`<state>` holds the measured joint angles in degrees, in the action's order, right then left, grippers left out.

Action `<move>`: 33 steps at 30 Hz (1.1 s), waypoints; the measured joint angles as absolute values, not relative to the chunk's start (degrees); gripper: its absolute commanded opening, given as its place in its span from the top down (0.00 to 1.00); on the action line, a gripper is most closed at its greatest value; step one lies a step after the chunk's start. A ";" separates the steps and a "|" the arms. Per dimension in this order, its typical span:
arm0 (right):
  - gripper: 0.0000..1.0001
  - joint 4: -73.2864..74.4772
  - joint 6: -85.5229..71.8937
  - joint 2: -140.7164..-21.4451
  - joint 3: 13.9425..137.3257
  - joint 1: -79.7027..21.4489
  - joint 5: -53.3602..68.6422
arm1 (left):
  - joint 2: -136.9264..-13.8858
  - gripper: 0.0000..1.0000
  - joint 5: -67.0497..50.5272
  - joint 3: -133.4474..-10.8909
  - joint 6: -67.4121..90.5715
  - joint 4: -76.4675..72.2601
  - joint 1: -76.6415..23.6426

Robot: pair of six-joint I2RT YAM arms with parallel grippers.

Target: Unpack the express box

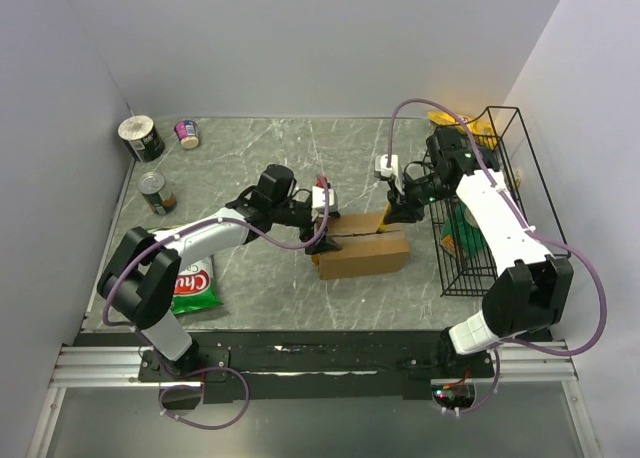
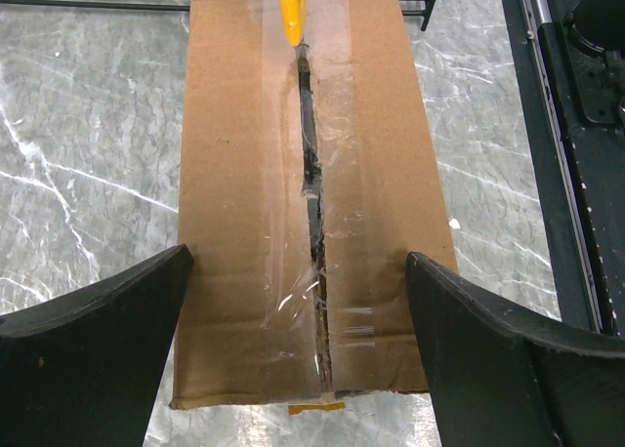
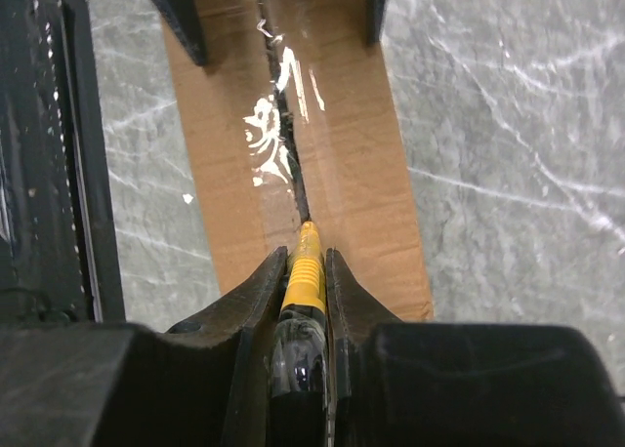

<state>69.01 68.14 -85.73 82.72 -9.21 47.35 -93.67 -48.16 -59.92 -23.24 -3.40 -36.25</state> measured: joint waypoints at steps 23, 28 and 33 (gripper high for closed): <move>1.00 69.34 69.93 -79.79 79.85 -6.35 45.78 | -95.88 0.05 -48.21 -61.89 -23.00 -4.21 -37.19; 1.00 70.57 71.31 -80.03 79.75 -5.10 46.44 | -96.60 0.06 -48.23 -62.43 -22.76 -4.56 -37.30; 1.00 69.19 71.94 -79.57 76.75 -4.78 45.95 | -96.71 0.06 -48.23 -62.63 -22.74 -4.45 -37.30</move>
<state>69.19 71.94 -79.57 76.75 -4.78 45.95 -96.71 -48.23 -62.63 -22.74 -4.45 -37.30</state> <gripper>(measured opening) 0.242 0.944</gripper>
